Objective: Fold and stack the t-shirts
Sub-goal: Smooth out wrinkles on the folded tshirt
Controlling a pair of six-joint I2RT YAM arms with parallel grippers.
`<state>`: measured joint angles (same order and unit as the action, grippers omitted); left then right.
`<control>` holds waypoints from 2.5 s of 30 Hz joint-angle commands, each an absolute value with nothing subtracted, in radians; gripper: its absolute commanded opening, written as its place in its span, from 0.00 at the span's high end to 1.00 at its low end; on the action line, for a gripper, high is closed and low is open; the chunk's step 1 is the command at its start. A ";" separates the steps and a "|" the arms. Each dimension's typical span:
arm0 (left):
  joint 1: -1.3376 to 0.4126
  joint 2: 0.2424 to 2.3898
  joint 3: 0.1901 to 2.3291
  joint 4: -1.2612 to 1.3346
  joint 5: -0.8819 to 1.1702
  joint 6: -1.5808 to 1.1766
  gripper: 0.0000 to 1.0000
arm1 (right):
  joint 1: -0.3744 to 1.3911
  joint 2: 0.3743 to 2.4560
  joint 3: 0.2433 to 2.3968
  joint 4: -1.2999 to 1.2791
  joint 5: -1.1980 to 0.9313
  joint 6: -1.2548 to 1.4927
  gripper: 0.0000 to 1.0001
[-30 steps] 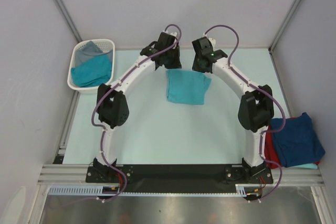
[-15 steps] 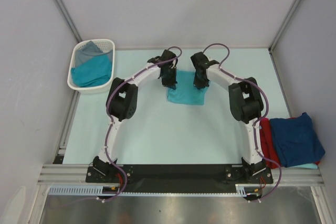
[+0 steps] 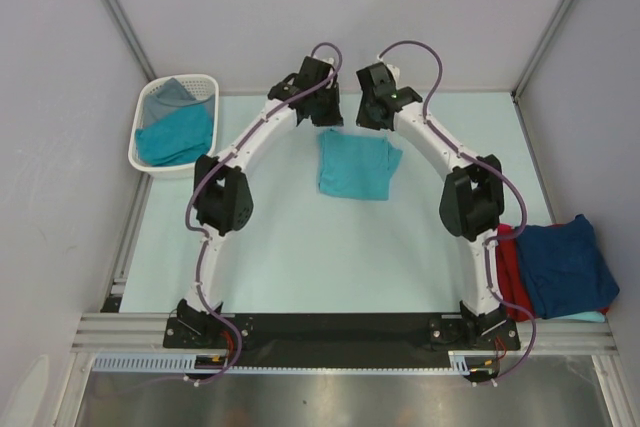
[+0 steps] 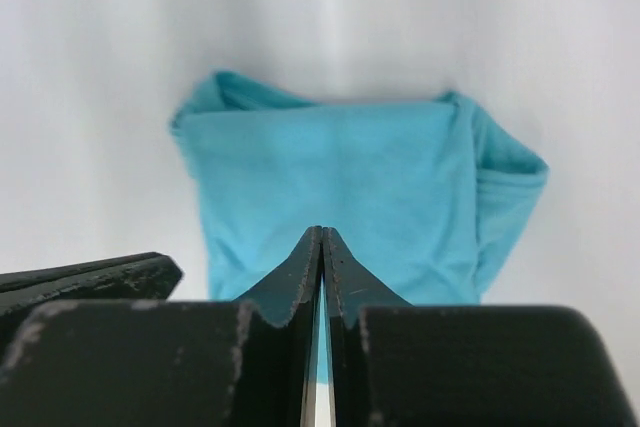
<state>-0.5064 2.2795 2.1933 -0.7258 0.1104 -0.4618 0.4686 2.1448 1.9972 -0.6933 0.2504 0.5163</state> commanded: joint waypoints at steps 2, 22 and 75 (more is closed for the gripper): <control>-0.503 2.293 2.240 -0.739 0.153 -0.466 0.95 | 0.476 2.190 2.060 -0.738 0.241 0.503 0.94; -0.503 2.360 2.059 -0.709 0.193 -0.454 0.98 | 0.449 2.234 1.841 -0.664 0.193 0.525 0.98; -0.575 1.885 1.428 -0.513 0.061 -0.446 0.83 | 0.508 1.713 1.299 -0.669 0.338 0.534 0.62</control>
